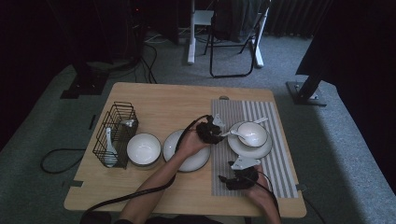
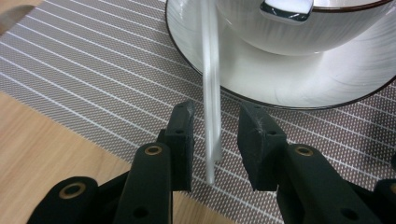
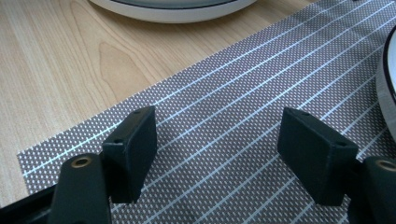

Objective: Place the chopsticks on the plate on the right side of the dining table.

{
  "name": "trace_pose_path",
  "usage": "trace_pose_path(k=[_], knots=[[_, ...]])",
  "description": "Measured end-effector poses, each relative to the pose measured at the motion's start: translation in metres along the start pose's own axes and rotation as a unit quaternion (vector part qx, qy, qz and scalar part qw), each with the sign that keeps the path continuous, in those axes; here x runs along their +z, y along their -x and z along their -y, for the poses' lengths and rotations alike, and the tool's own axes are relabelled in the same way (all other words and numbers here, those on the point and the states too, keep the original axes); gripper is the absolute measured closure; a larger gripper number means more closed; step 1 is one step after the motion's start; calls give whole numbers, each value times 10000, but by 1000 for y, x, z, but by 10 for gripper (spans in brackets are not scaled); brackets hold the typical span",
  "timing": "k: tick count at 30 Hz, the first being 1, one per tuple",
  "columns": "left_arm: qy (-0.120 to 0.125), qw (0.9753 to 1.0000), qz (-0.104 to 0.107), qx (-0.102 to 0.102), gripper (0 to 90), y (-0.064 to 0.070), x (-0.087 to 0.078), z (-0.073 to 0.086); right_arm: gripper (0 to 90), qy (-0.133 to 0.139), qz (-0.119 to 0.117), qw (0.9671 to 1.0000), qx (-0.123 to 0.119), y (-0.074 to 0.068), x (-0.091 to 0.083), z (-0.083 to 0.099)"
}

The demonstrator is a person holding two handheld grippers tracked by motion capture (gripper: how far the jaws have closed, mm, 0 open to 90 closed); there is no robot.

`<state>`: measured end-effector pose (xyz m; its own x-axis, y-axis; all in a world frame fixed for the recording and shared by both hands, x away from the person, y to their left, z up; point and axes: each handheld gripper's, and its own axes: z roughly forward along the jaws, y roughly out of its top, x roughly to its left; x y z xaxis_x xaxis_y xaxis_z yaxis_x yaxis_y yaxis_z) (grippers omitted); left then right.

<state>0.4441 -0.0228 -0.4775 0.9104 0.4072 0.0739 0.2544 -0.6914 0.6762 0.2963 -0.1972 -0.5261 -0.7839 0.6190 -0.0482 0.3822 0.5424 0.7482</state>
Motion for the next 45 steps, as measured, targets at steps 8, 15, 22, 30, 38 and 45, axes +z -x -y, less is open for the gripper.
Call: trace_pose_path(k=[8, 15, 22, 30, 38, 45], knots=[[141, 9997, -61, -204, 657, -6, -10, 2, 343, -26, -40, 10000, -34, -1, -1, -1], [241, 9991, -115, -321, 657, -9, -17, 4, 375, -16, -19, 10000, -59, -3, -5, -3], [279, 9988, -149, -371, 657, -10, -23, 7, 375, 100, 79, 9999, -25, -2, -10, -7], [315, 9986, -117, -406, 671, -10, -29, 11, 375, 221, 287, 9993, 46, 3, -19, -10], [412, 9984, -53, -392, 671, -8, -31, 13, 376, 337, 450, 9984, 111, 10, -28, -12], [495, 9980, -30, -392, 665, -7, -33, 15, 373, 324, 562, 9979, 72, 18, -35, -13]])
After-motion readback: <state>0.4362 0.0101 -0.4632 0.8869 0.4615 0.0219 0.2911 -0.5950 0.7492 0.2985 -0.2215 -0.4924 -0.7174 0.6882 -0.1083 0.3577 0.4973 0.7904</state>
